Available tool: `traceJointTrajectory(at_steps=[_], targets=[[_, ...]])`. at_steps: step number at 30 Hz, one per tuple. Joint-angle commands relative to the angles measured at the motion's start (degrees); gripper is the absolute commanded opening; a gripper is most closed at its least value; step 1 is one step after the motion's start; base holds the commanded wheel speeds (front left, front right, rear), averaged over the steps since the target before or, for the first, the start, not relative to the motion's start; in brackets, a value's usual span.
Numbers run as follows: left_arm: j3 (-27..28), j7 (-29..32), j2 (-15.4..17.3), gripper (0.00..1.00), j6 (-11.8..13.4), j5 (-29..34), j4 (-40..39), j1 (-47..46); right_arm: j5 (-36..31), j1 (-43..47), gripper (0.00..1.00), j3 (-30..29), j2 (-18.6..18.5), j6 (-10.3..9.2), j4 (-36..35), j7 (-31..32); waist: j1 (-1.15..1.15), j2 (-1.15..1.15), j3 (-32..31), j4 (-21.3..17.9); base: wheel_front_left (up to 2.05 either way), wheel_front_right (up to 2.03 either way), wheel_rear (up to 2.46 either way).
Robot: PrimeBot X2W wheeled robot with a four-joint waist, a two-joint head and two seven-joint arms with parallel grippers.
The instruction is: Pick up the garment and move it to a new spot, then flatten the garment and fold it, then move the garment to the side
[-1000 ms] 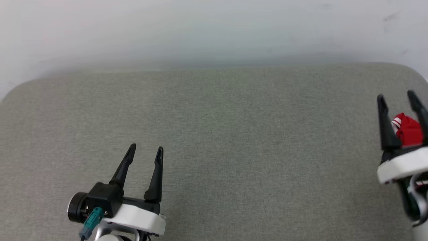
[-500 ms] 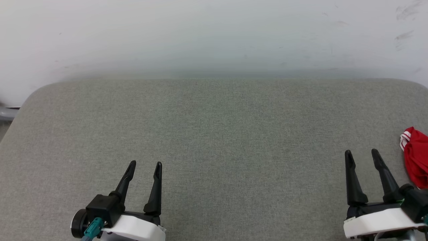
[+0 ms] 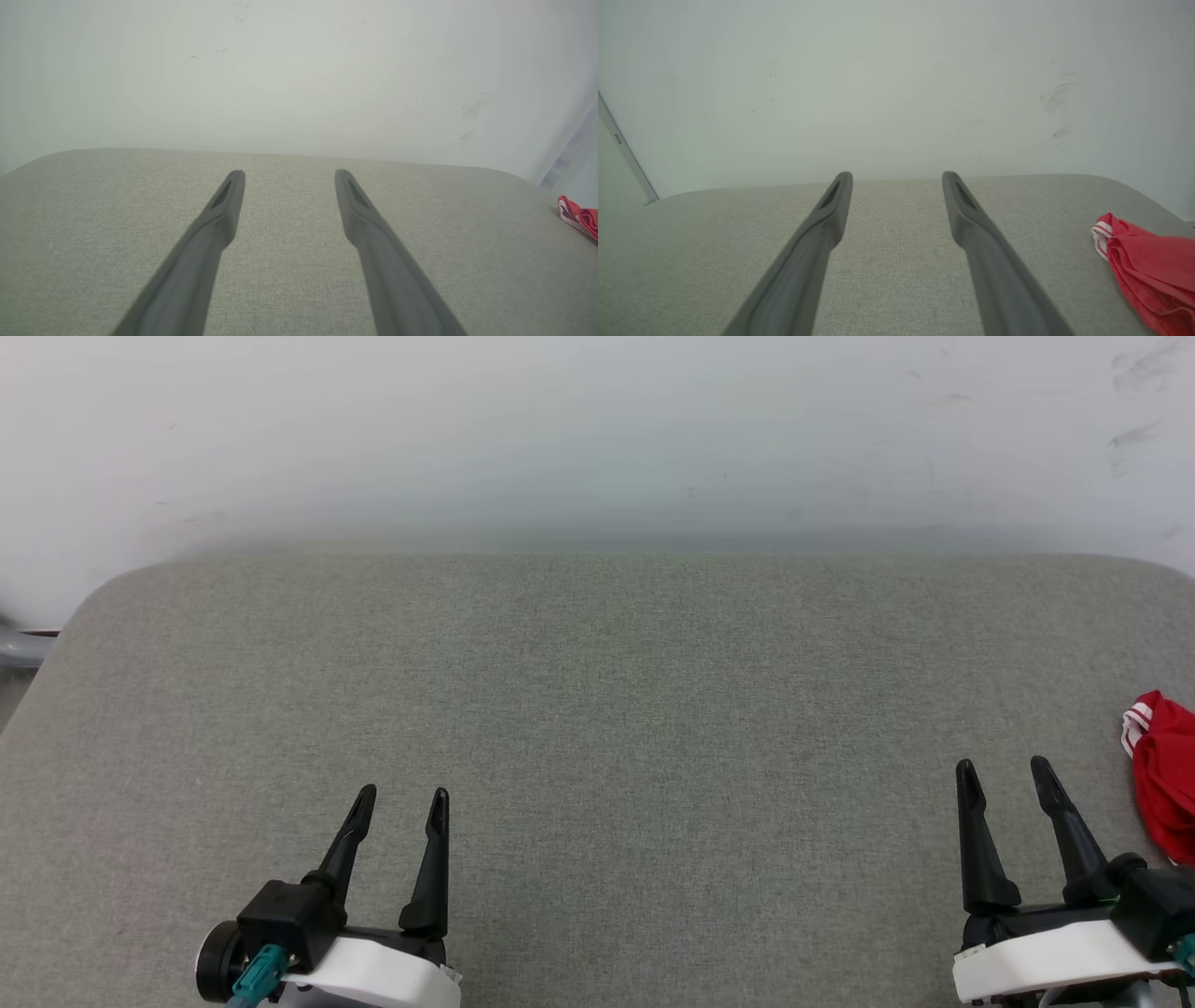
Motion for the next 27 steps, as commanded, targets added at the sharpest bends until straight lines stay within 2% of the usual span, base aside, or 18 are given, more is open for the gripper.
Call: traceJointTrajectory(at_steps=[1, 13, 23, 24, 27], targets=[[0.0, -0.1, -0.1, 1.0, 0.2, -0.1, -0.2, 0.4, -0.3, -0.4, 1.0, -0.1, 0.4, -0.05, -0.3, -0.2, 0.0, 0.0, 0.1, 0.0, 0.0, 0.0, 0.0], [-0.1, -0.1, -0.1, 1.0, 0.0, 1.3, -2.0, 0.2, -0.4, -0.5, 1.0, 0.1, 0.5, -0.05, -0.7, -0.2, 0.0, 0.0, 0.7, -0.1, 0.0, 0.0, 0.0], [0.2, -0.1, -0.1, 1.0, 0.0, -0.3, -2.1, 0.4, 0.2, -0.5, 1.0, 0.2, 0.5, -0.05, -0.9, -0.2, 0.0, 0.0, 1.0, 0.0, 0.0, 0.0, 0.0], [0.2, 0.0, 0.0, 0.0, 0.0, -0.2, -1.9, 0.1, 0.1, -0.1, 0.0, 0.2, 0.3, 0.0, -0.7, 0.0, 0.0, 0.0, 1.1, 0.0, 0.0, 0.0, 0.0], [0.1, 0.0, 0.0, 0.0, 0.0, -0.3, -0.3, 0.8, 0.3, 0.5, 0.0, 0.3, 0.3, 0.0, 0.9, 0.0, 0.01, 0.0, 1.1, 0.0, 0.0, 0.0, 0.0]])
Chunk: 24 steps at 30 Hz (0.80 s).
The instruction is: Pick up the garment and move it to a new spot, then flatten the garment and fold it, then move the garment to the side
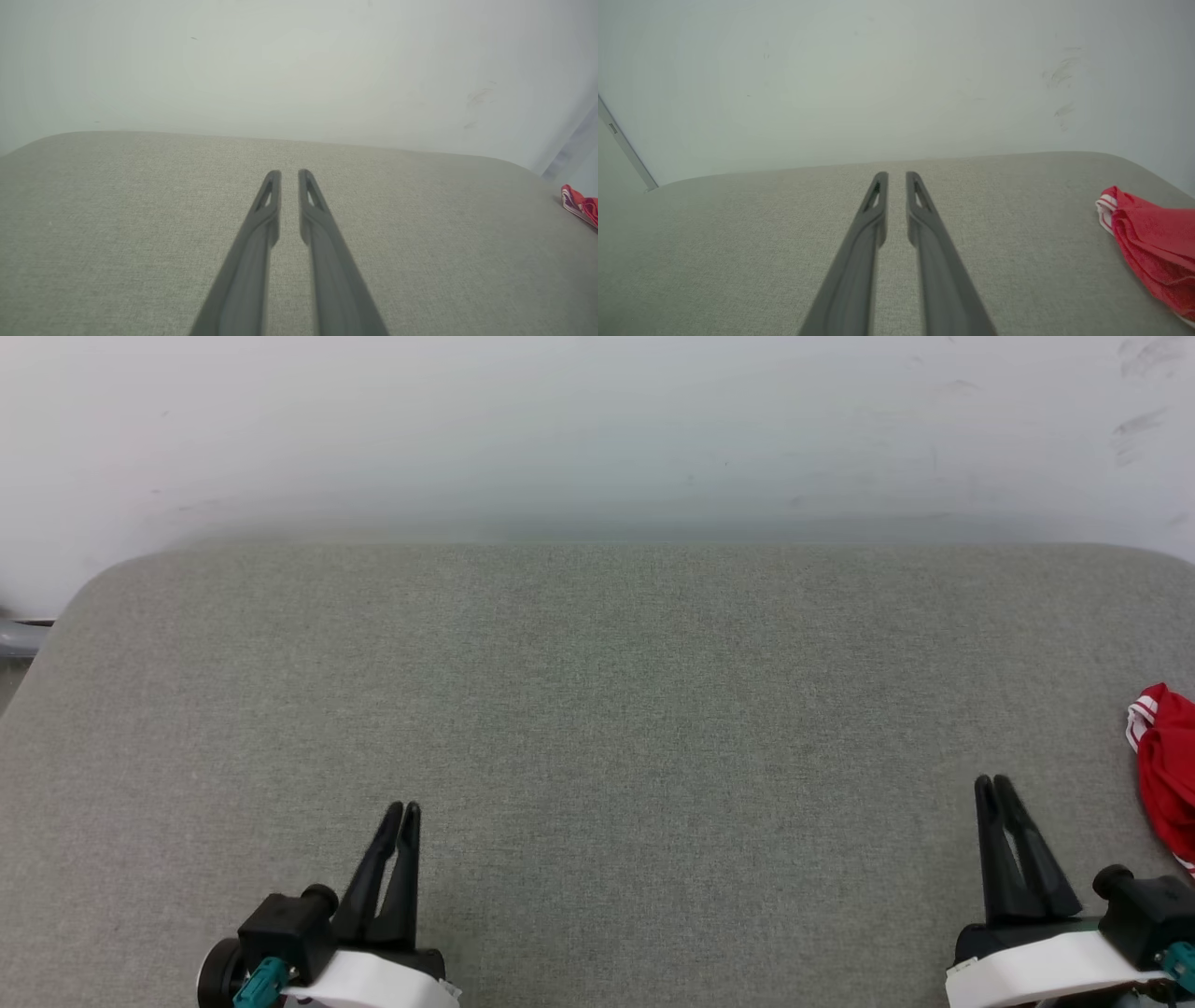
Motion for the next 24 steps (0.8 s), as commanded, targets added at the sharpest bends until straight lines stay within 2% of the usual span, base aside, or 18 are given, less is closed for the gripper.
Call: traceJointTrajectory(at_steps=[1, 24], targets=[[0.0, 0.1, 0.0, 0.0, 0.0, -1.2, 0.0, 0.1, 1.2, 0.0, 0.0, 0.1, 0.0, 0.0, 0.1, 0.2, 0.0, 0.0, 0.0, 0.0, 0.0, 0.0, 0.0], [1.6, 5.2, 1.2, 0.0, -0.2, -26.0, 2.8, -2.4, 25.5, -2.5, 0.0, -0.1, -0.7, -0.01, 3.0, 5.8, 0.0, 0.0, -0.4, -0.2, 0.0, 0.0, 0.0]])
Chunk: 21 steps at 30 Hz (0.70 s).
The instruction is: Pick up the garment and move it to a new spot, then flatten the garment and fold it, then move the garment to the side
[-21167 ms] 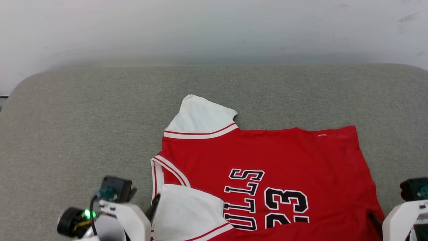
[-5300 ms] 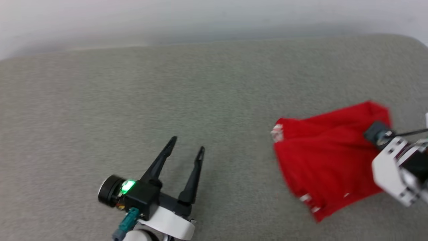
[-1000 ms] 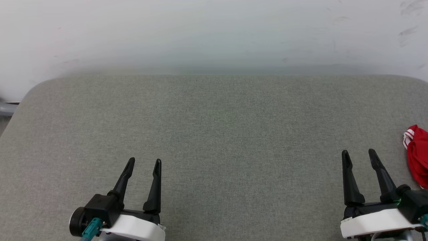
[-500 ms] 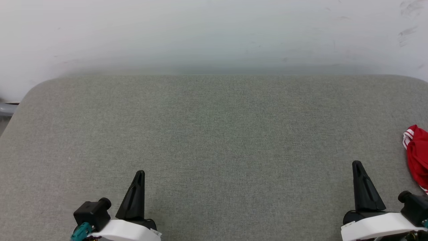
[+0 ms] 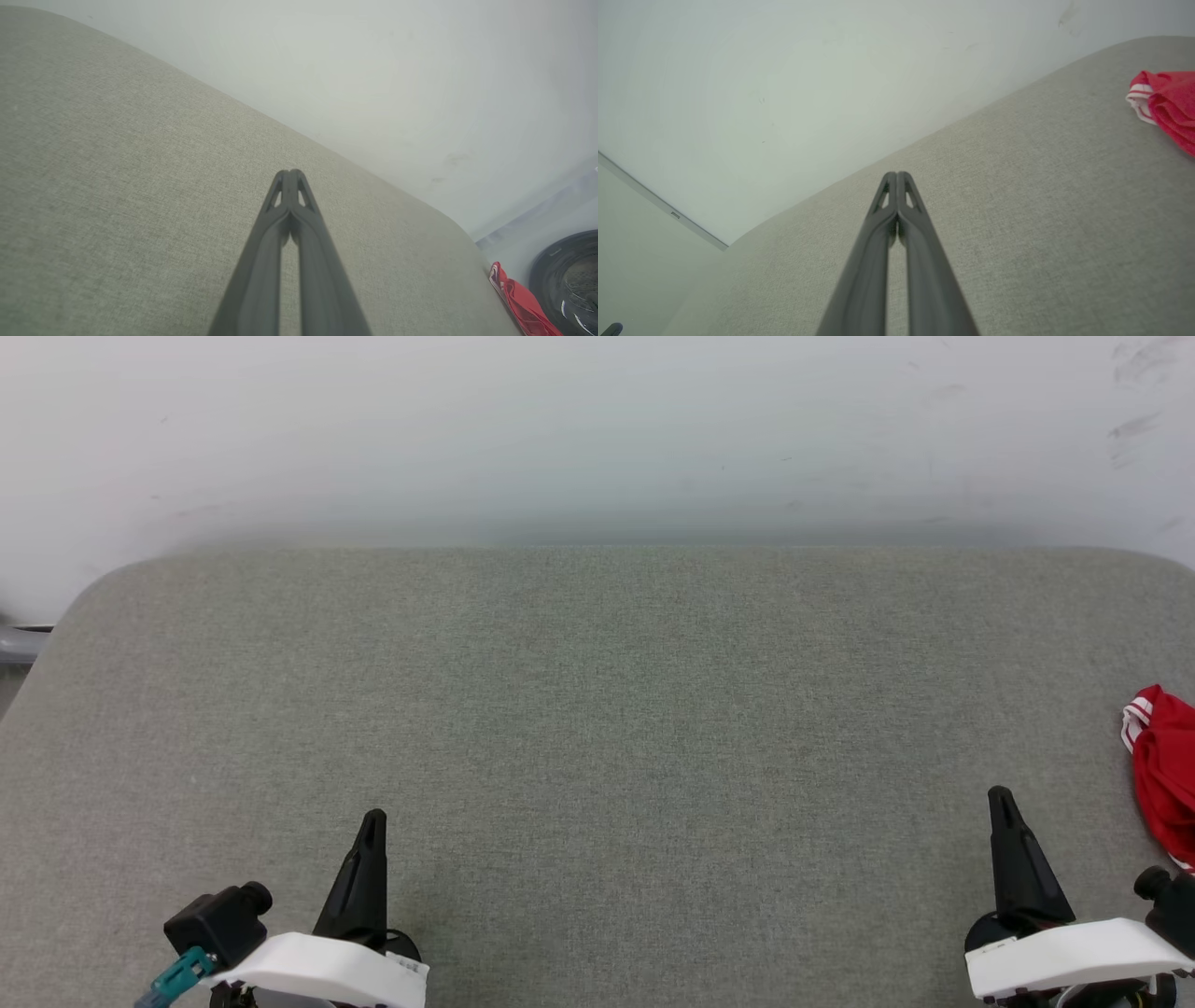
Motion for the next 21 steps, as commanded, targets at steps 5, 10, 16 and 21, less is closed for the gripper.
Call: traceJointTrajectory(at_steps=[5, 10, 16, 21], targets=[[0.7, 1.3, 0.6, 0.0, -0.3, -6.3, 0.0, -2.2, 6.3, -2.4, 0.0, -0.2, -0.6, -0.01, 0.0, 1.4, 0.0, 0.0, -0.1, 0.0, 0.0, 0.0, 0.0], [1.1, 2.3, 0.7, 0.0, -0.3, -10.5, 0.3, -2.6, 10.4, -2.8, 0.0, -0.3, -0.6, -0.01, 0.5, 2.4, 0.0, 0.0, -0.2, -0.1, 0.0, 0.0, 0.0], [1.5, 3.4, 0.8, 0.0, -0.4, -15.2, 0.8, -3.0, 15.1, -3.2, 0.0, -0.4, -0.7, -0.01, 1.0, 3.6, 0.0, 0.0, -0.3, -0.1, 0.0, 0.0, 0.0], [1.8, 4.1, 0.9, 0.0, -0.4, -18.2, 1.1, -3.2, 18.1, -3.6, 0.0, -0.5, -0.7, -0.01, 1.4, 4.3, 0.0, 0.0, -0.4, -0.2, 0.0, 0.0, 0.0]])
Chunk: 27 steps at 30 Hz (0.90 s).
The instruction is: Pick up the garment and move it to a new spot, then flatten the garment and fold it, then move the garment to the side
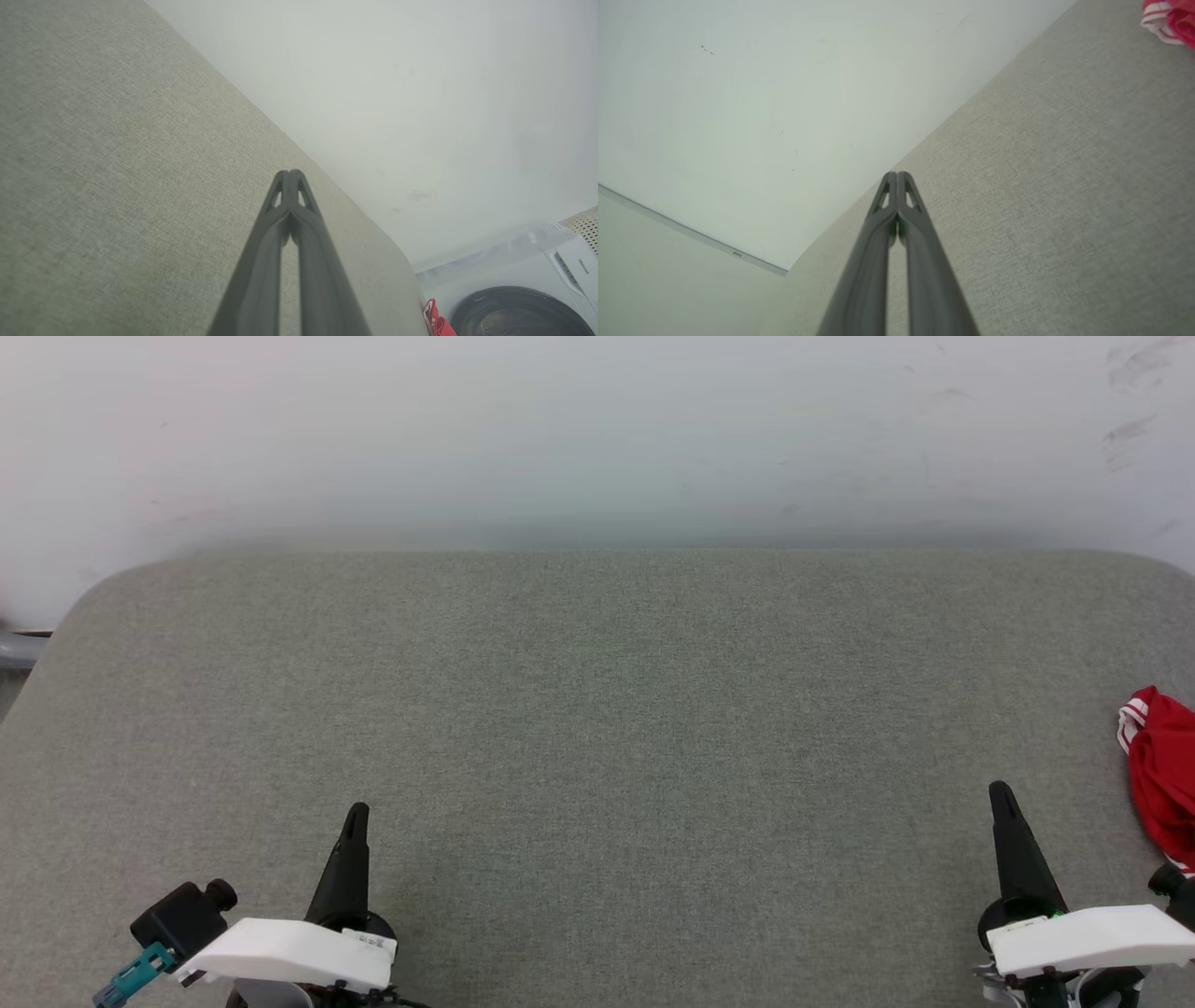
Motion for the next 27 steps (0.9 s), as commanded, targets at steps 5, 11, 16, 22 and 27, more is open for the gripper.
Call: traceJointTrajectory(at_steps=[5, 11, 16, 22, 27], targets=[[0.7, 1.0, 0.3, 0.0, -0.3, -4.5, 0.0, -1.7, 4.5, -1.9, 0.0, -0.3, -0.5, -0.01, 0.0, 1.1, -0.01, 0.0, -0.1, 0.0, 0.0, 0.0, 0.0], [1.1, 2.0, 0.3, 0.0, -0.4, -8.5, 0.4, -2.1, 8.4, -2.3, 0.0, -0.4, -0.5, -0.02, 0.4, 2.2, -0.01, 0.0, -0.2, -0.1, 0.0, 0.0, 0.0], [1.5, 2.9, 0.4, 0.0, -0.4, -11.6, 0.7, -2.4, 11.6, -2.6, 0.0, -0.5, -0.5, -0.02, 0.8, 3.0, -0.01, 0.0, -0.3, -0.1, 0.0, 0.0, 0.0], [2.0, 3.8, 0.4, 0.0, -0.5, -15.2, 1.1, -2.7, 15.2, -3.0, 0.0, -0.7, -0.5, -0.02, 1.3, 4.0, -0.01, 0.0, -0.4, -0.2, 0.0, 0.0, 0.0], [2.4, 4.6, 0.4, 0.0, -0.5, -18.1, 1.4, -3.0, 18.0, -3.3, 0.0, -0.8, -0.5, -0.02, 1.7, 4.7, -0.01, 0.0, -0.5, -0.2, 0.0, 0.0, 0.0]])
